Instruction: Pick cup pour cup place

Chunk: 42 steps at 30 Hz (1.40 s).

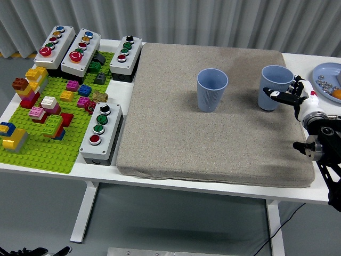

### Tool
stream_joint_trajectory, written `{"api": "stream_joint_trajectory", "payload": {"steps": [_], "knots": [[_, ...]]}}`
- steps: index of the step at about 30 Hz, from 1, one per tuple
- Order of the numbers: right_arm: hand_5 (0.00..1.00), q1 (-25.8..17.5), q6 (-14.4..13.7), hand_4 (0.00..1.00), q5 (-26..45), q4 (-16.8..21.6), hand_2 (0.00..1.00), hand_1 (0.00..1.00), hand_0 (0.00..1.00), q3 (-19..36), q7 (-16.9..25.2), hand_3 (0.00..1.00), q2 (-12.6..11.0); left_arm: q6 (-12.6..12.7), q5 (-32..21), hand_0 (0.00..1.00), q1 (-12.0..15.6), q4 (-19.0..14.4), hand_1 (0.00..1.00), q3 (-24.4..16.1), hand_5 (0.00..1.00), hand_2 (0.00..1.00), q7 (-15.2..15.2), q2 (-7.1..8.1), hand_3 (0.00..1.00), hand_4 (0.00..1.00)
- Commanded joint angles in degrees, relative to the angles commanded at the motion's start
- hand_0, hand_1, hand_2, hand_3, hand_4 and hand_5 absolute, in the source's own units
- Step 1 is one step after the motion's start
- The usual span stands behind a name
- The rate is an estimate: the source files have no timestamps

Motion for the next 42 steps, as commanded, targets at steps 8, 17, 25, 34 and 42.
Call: {"api": "stream_joint_trajectory", "payload": {"steps": [8,17,25,34,42], "knots": [[0.050,-2.07,-0.30,0.742,6.14,-0.02,0.593,0.702,0.824,-1.26,8.77,0.611,0.69,-0.07,0.01,0.767,0.11,0.00,0.755,0.22,0.989,0.806,0.02,-0.09,0.646,0.510],[0.049,-2.35,-0.80,0.737,4.41,0.76,0.594,0.705,0.825,-1.87,7.73,0.610,0.37,-0.14,-0.30,0.767,-0.01,0.00,0.755,0.62,0.989,0.806,-0.08,-0.14,0.645,0.509],[0.049,-2.88,-1.31,0.733,4.75,-0.70,0.593,0.705,0.823,-3.48,9.95,0.609,0.61,-0.17,-0.62,0.767,-0.19,0.00,0.755,0.98,0.990,0.806,-0.19,-0.16,0.644,0.508],[0.134,-2.90,0.13,0.801,5.31,-1.93,0.720,0.756,0.843,-4.14,12.55,0.793,0.99,-0.06,-0.65,0.767,-0.32,0.00,0.755,0.82,0.988,0.805,-0.26,-0.25,0.644,0.507],[0.252,-2.90,4.02,0.888,1.36,-1.81,0.950,0.848,0.907,-2.56,8.95,0.936,0.70,-0.08,-0.66,0.768,-0.31,0.00,0.755,0.84,0.987,0.805,-0.26,-0.28,0.644,0.506]]}}
